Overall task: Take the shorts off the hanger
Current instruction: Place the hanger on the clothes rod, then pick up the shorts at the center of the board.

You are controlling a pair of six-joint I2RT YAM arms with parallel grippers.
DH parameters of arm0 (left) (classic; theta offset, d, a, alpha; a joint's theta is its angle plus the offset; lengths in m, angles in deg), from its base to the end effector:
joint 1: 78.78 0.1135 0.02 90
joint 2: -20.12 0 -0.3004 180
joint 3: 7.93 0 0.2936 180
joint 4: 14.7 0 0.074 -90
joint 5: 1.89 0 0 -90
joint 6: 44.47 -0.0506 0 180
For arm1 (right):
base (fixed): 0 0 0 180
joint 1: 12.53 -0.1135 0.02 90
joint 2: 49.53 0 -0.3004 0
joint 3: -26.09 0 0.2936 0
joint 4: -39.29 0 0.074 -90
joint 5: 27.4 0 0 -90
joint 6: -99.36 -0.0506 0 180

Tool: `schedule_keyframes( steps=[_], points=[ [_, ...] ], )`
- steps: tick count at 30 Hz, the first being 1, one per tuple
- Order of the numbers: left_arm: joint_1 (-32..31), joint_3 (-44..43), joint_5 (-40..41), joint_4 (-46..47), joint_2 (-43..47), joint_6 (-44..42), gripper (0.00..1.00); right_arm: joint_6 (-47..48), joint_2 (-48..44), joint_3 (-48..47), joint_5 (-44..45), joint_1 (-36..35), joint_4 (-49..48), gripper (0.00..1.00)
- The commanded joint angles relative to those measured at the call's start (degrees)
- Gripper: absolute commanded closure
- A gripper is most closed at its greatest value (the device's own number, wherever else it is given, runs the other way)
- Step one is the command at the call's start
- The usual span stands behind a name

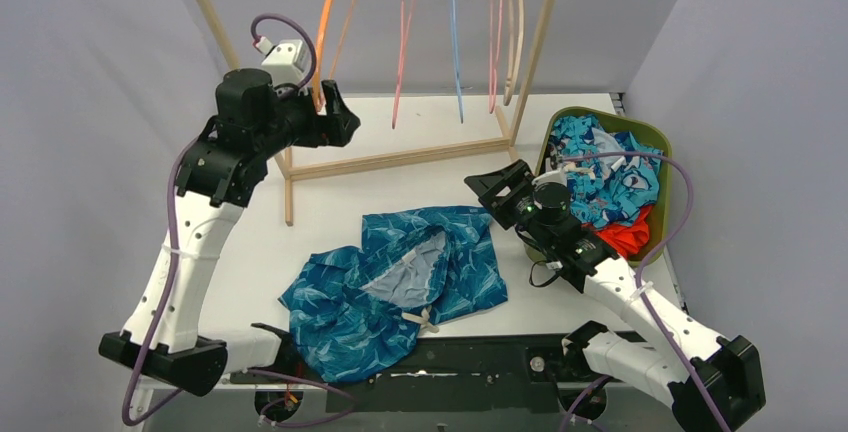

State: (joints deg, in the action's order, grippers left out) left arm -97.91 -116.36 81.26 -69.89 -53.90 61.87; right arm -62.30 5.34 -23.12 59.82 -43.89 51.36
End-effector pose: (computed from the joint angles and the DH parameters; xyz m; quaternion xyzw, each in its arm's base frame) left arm 0.2774 -0.1026 0.5241 0.0539 0.8205 -0.2195 0.5250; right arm 0.2190 0.1363 0.2923 0.2647 0.7629 0.4736 0.3516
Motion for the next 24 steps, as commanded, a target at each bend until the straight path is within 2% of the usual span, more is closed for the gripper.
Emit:
schedule_keyframes(
  steps=[1, 7, 12, 18, 21, 24],
  points=[
    [0.06, 8.09, 1.91, 8.03, 8.73, 0.46, 0.14, 5.17, -0.29, 0.58, -1.17, 0.37, -6.88, 0.31],
    [0.06, 26.26, 6.55, 18.67, 21.72, 2.58, 0.14, 15.51, 3.48, -0.23, -2.17, -1.82, -6.47, 0.30],
    [0.06, 36.93, 10.86, 23.04, 32.47, 5.87, 0.14, 20.72, 7.73, -0.14, 4.04, -8.84, -4.16, 0.28],
    [0.06, 44.47, 13.86, 20.39, 40.19, 8.98, 0.14, 15.86, 11.60, -0.99, 12.37, -16.80, 5.08, 0.25],
    [0.04, 49.48, 12.53, 17.48, 43.04, 12.89, 0.14, 12.24, 12.41, 0.35, 11.63, -19.17, 7.48, 0.25],
    [0.06, 55.52, 9.40, 16.21, 44.60, 19.51, 0.14, 7.98, 12.47, 3.36, 9.75, -21.10, 5.24, 0.24]
  ],
)
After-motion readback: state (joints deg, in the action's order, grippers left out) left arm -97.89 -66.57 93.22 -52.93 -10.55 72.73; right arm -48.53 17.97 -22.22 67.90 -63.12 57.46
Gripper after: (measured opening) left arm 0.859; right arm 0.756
